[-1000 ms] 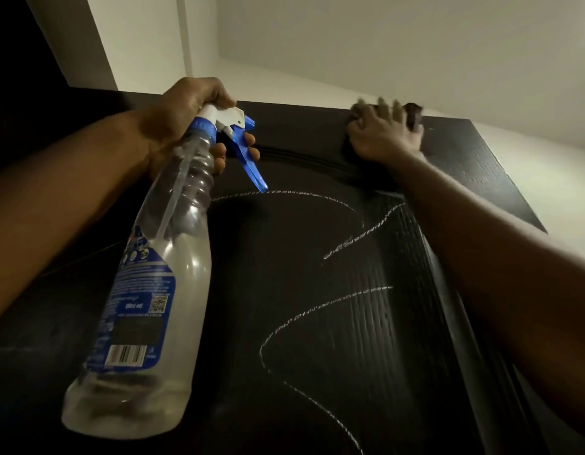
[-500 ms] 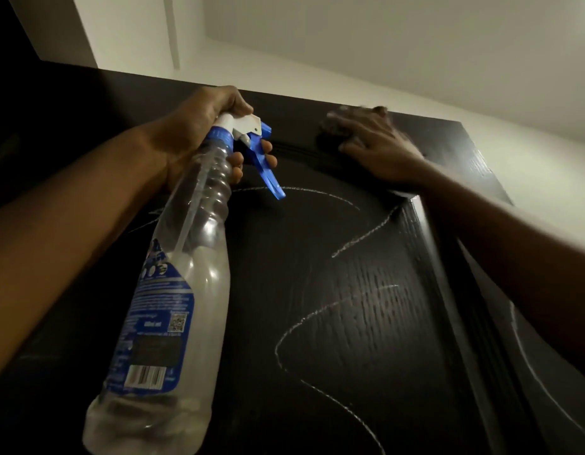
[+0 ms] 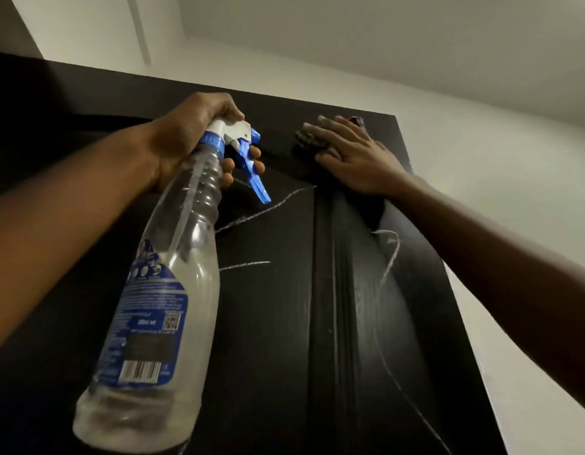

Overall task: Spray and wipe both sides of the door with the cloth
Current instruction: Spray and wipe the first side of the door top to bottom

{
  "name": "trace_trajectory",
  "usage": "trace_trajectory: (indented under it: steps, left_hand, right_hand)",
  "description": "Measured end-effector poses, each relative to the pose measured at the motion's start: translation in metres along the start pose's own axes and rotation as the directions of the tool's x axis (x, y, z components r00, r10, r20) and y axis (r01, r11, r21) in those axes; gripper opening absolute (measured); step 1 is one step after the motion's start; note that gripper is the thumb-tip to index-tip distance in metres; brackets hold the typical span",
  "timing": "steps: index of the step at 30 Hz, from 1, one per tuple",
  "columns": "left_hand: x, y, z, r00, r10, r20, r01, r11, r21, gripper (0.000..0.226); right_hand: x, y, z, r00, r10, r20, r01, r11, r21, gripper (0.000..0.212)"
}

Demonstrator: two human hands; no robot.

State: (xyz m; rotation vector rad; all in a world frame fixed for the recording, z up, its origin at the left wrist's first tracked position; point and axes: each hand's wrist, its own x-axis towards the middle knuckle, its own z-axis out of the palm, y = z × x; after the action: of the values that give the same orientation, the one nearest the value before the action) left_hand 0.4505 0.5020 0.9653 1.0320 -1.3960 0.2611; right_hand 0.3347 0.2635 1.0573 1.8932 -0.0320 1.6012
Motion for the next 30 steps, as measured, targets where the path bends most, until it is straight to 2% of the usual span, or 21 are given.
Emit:
trace_trajectory:
  steps: [4, 9, 11, 13, 15, 16, 17, 18, 20, 21, 23, 25, 27, 28, 30]
  left_hand:
    - [0.011, -0.006, 0.02, 0.999, 0.004, -0.041, -0.002, 0.999, 0.045, 0.042]
    - [0.019, -0.011, 0.026, 0.998, -0.002, -0.064, 0.007, 0.998, 0.07, 0.04]
    - [0.02, -0.01, 0.025, 0.997, -0.002, -0.073, 0.008, 0.997, 0.077, 0.039]
    - [0.02, -0.01, 0.027, 0.997, -0.013, -0.074, 0.019, 0.995, 0.093, 0.038]
    - [0.019, -0.01, 0.029, 0.998, -0.012, -0.064, 0.019, 0.995, 0.103, 0.037]
    - [0.019, -0.011, 0.03, 0.998, -0.01, -0.068, 0.017, 0.994, 0.112, 0.035]
    - [0.019, -0.011, 0.033, 0.998, -0.011, -0.069, 0.019, 0.992, 0.123, 0.035]
    - [0.019, -0.011, 0.035, 0.998, -0.018, -0.068, 0.026, 0.992, 0.126, 0.034]
    - [0.02, -0.012, 0.038, 0.998, -0.039, -0.055, 0.046, 0.992, 0.118, 0.036]
    - [0.021, -0.014, 0.038, 0.998, -0.044, -0.053, 0.05, 0.992, 0.117, 0.037]
    - [0.022, -0.016, 0.039, 0.998, -0.045, -0.043, 0.05, 0.993, 0.108, 0.036]
    - [0.021, -0.02, 0.042, 0.998, -0.057, -0.028, 0.059, 0.993, 0.103, 0.035]
    - [0.021, -0.023, 0.045, 0.997, -0.069, -0.018, 0.071, 0.99, 0.119, 0.036]
    - [0.02, -0.025, 0.045, 0.997, -0.072, -0.016, 0.073, 0.99, 0.124, 0.036]
    - [0.019, -0.025, 0.046, 0.998, -0.064, -0.022, 0.067, 0.989, 0.131, 0.036]
  right_hand:
    - [0.025, 0.051, 0.002, 0.96, 0.271, -0.068, -0.27, 0.962, 0.034, 0.058]
    - [0.052, 0.069, 0.014, 0.881, 0.458, -0.119, -0.451, 0.889, 0.077, 0.058]
    - [0.055, 0.055, 0.019, 0.91, 0.395, -0.122, -0.393, 0.919, 0.039, 0.056]
    - [0.049, 0.04, 0.025, 0.993, 0.102, -0.053, -0.101, 0.995, 0.028, 0.054]
    - [0.041, 0.036, 0.032, 0.982, -0.186, 0.036, 0.184, 0.981, 0.056, 0.055]
    - [0.042, 0.044, 0.036, 0.975, -0.221, 0.031, 0.219, 0.973, 0.073, 0.056]
    - [0.045, 0.055, 0.036, 0.989, -0.148, -0.012, 0.148, 0.985, 0.083, 0.056]
    - [0.048, 0.067, 0.035, 0.998, 0.008, -0.056, -0.003, 0.996, 0.088, 0.056]
    - [0.049, 0.087, 0.032, 0.926, 0.37, -0.079, -0.357, 0.924, 0.139, 0.058]
    - [0.048, 0.087, 0.032, 0.888, 0.455, -0.063, -0.442, 0.884, 0.152, 0.059]
    - [0.044, 0.07, 0.038, 0.905, 0.42, -0.072, -0.412, 0.905, 0.104, 0.059]
    - [0.026, 0.054, 0.048, 0.976, 0.205, -0.066, -0.2, 0.976, 0.082, 0.058]
    - [0.003, 0.057, 0.054, 1.0, 0.001, -0.031, 0.002, 0.996, 0.092, 0.056]
    - [-0.006, 0.065, 0.054, 0.999, -0.034, -0.02, 0.036, 0.995, 0.093, 0.056]
    - [-0.014, 0.081, 0.052, 0.995, 0.098, -0.023, -0.095, 0.989, 0.117, 0.056]
